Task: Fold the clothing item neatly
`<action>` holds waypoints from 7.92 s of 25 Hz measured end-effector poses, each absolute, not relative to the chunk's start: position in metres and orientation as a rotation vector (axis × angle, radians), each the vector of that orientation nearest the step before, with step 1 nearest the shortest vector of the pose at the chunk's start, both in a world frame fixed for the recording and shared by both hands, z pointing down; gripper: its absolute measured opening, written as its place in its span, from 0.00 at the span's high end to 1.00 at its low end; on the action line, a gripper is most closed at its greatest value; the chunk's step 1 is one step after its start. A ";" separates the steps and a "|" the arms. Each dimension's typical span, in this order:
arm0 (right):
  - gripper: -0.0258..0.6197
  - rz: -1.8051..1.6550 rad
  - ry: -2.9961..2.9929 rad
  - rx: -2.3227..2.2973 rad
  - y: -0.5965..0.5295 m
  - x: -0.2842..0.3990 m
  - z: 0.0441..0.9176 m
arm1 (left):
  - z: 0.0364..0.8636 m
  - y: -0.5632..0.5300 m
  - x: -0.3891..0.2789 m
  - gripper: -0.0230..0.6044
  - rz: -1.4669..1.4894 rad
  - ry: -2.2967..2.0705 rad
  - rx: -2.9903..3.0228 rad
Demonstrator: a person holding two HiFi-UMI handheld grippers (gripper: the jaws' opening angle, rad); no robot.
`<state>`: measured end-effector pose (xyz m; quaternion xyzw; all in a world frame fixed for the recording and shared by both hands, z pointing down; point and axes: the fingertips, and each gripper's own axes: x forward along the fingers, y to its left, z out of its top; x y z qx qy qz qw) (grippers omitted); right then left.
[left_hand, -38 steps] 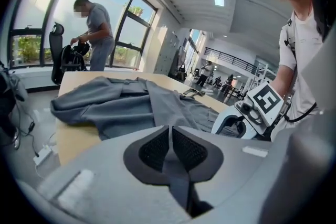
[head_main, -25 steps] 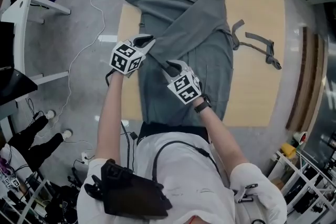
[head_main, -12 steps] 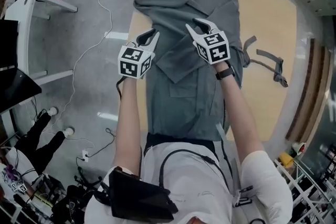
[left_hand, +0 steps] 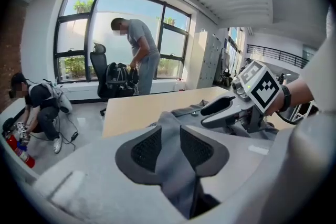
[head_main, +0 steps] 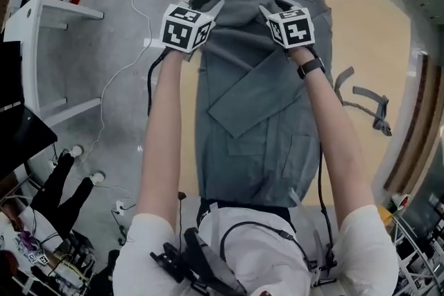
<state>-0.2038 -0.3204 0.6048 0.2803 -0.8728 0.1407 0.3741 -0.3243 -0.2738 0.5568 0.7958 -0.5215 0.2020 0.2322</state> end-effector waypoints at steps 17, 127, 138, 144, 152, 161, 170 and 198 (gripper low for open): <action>0.92 0.410 -2.179 0.666 -0.338 -0.209 0.638 | 0.610 -0.342 -0.282 0.90 0.694 -1.217 2.199; 0.96 0.290 -2.286 0.519 -0.287 -0.179 0.643 | 0.662 -0.384 -0.265 0.93 1.310 -0.942 1.897; 0.92 0.669 -2.221 0.855 -0.345 -0.111 0.625 | 0.650 -0.458 -0.256 0.90 1.054 -1.165 1.881; 0.67 0.497 -2.232 1.000 -0.399 -0.065 0.606 | 0.645 -0.447 -0.268 0.77 1.021 -1.219 1.940; 0.91 0.360 -2.070 0.942 -0.443 -0.044 0.647 | 0.651 -0.439 -0.256 0.92 1.121 -1.188 1.991; 0.78 0.477 -2.102 1.169 -0.454 -0.003 0.632 | 0.635 -0.453 -0.251 0.71 0.824 -1.248 1.939; 0.82 0.498 -2.340 1.338 -0.365 0.042 0.534 | 0.558 -0.359 -0.287 0.80 0.613 -1.518 2.025; 0.94 0.640 -2.335 1.360 0.004 0.073 0.474 | 0.450 0.016 -0.067 0.96 0.386 -1.294 2.320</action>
